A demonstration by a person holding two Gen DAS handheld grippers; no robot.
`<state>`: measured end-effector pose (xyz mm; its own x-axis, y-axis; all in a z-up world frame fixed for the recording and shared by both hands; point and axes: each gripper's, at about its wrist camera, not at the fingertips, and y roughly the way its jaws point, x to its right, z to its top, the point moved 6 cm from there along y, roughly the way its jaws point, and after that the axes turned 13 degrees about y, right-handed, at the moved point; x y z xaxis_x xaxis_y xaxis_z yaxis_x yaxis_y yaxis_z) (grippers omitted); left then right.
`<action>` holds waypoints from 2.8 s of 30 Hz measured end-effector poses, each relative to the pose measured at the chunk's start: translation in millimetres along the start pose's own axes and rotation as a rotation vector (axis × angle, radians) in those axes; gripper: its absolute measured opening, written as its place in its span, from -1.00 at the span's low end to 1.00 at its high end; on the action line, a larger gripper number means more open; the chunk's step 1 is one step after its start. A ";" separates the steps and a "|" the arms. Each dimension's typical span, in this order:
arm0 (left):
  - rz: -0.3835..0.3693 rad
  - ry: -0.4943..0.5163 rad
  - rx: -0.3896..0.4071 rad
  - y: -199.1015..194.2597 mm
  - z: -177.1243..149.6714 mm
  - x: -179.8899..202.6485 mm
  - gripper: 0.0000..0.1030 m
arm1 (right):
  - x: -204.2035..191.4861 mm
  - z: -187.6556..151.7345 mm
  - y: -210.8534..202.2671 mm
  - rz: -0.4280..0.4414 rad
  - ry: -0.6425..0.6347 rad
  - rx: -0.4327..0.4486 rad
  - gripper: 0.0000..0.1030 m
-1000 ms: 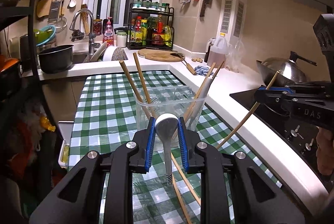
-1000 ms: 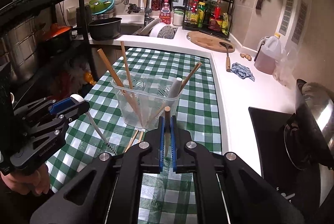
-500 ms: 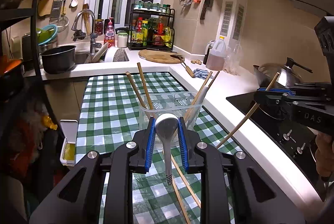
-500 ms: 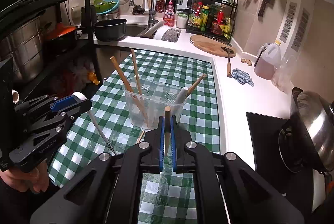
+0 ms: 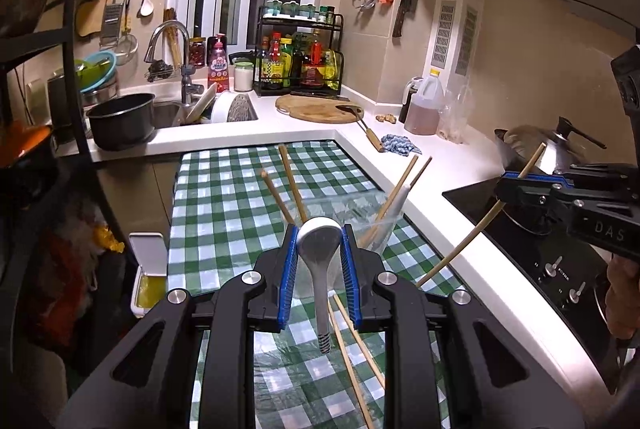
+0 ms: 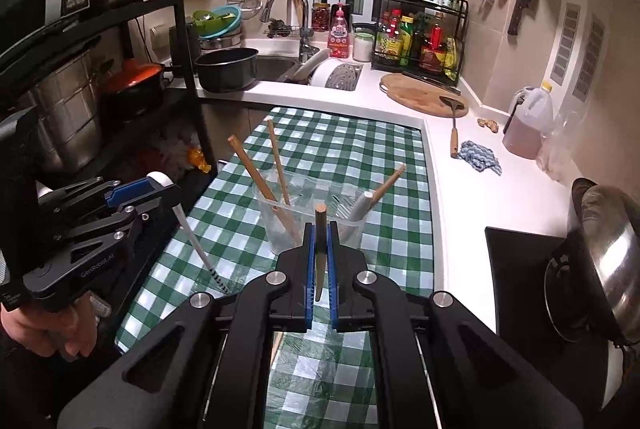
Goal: Organize utensils
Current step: 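Lower the white spoon into the holder and open the left tool while the right tool releases its chopstick, then withdraw both open tools from the holder back toward the cloth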
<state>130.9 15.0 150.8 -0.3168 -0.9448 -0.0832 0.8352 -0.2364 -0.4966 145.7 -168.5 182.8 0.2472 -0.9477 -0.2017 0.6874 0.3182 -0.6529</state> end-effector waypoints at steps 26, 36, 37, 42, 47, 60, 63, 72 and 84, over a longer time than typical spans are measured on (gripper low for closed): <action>0.019 0.048 0.028 82.4 102.5 -19.2 -0.59 | 12.1 92.5 47.7 0.032 0.044 0.053 -0.89; -0.020 0.080 -0.117 134.6 48.2 -10.1 -0.58 | 24.6 69.2 105.2 0.036 0.071 -0.028 -0.89; -0.016 0.085 -0.121 137.0 43.9 -9.6 -0.58 | 24.9 67.5 108.3 0.035 0.072 -0.033 -0.89; -0.013 0.071 -0.123 138.8 38.2 -13.4 -0.51 | 29.2 62.6 119.1 0.020 0.084 -0.048 -0.80; -0.004 0.041 -0.076 122.2 48.2 -19.9 -0.46 | 32.6 63.5 113.4 -0.009 0.091 -0.031 -0.48; 0.065 0.011 0.043 35.8 47.5 -12.1 -0.46 | 40.8 66.3 27.1 -0.070 0.103 0.160 -0.35; 0.091 0.005 0.059 11.5 26.8 -5.2 -0.46 | 43.4 48.3 -0.2 -0.066 0.113 0.235 -0.35; 0.145 -0.043 0.028 -13.6 -57.1 6.2 -0.46 | 43.4 -47.3 -23.0 0.022 0.158 0.307 -0.35; 0.177 -0.096 -0.020 -6.1 -137.4 17.1 -0.46 | 47.8 -134.1 12.2 0.037 0.210 0.299 -0.35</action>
<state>58.7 31.5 33.7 -0.1212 -0.9887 -0.0886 0.8647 -0.0613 -0.4985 74.3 -212.9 67.3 0.1511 -0.9095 -0.3873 0.8574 0.3156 -0.4065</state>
